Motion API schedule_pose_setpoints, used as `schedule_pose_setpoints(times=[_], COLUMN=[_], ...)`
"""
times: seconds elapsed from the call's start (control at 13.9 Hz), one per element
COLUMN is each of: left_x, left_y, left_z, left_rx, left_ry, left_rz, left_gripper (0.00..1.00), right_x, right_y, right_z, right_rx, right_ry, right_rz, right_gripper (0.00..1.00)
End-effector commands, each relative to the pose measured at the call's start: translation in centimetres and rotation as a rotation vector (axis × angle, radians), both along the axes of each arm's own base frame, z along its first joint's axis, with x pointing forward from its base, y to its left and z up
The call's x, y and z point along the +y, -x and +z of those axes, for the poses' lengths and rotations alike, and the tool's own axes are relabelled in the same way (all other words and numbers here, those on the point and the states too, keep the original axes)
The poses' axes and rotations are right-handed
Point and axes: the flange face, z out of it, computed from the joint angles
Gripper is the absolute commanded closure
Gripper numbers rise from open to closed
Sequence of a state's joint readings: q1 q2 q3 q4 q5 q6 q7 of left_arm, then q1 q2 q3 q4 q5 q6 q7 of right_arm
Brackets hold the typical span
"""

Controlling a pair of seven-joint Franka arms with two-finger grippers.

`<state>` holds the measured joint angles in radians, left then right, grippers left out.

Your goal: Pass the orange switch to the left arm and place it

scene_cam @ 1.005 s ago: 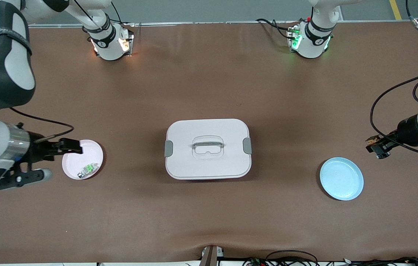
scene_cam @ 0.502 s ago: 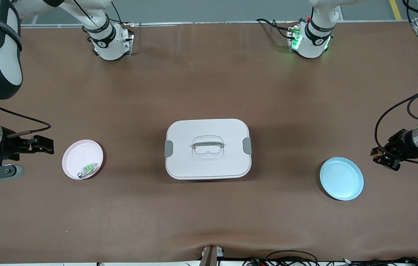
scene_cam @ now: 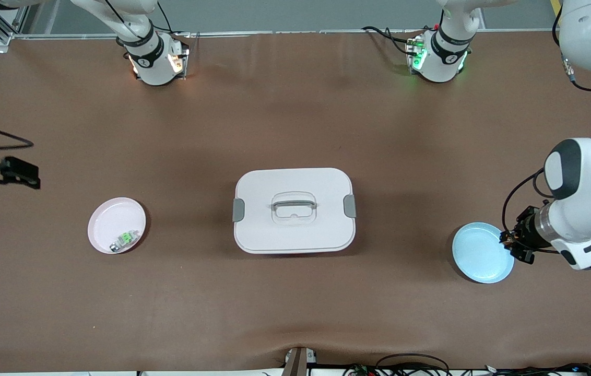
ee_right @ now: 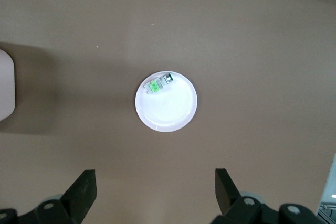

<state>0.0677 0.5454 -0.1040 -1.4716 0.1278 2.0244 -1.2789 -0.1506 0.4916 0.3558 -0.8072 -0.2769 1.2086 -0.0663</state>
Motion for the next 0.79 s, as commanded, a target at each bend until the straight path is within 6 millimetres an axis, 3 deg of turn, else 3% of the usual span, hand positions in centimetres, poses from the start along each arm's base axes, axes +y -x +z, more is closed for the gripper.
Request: schedule_pose_setpoints(times=[0.0,0.14,0.22,0.43,0.72], left_x=[0.3,0.7,0.9,1.1,1.5], left_y=[-1.0,-1.2,-1.3,-1.6,-1.3], left_z=[-2.4,-4.2,-4.9,-8.0,-11.6], left_rx=[-0.027,-0.019,-0.02,-0.01,0.033], left_ry=[-0.011,-0.009,-0.007,0.0,-0.003], left_rz=[0.011,0.014,0.016,0.018,0.048], left_gripper=[1.0,1.0,1.0,1.0,1.0], right_x=[0.1,-0.9,-3.1,-5.3,-2.4], right_y=[2.6,2.5,2.4,2.5,2.4], right_z=[3.6,3.2,3.1,2.2,1.9], right_rx=[-0.029,-0.02,-0.017,0.009,0.018], right_ry=[0.002,0.003,-0.038,-0.153,-0.104], right_rz=[0.01,-0.005,-0.032,-0.06,-0.042], right_gripper=[0.0,0.0,0.0,0.0,0.0])
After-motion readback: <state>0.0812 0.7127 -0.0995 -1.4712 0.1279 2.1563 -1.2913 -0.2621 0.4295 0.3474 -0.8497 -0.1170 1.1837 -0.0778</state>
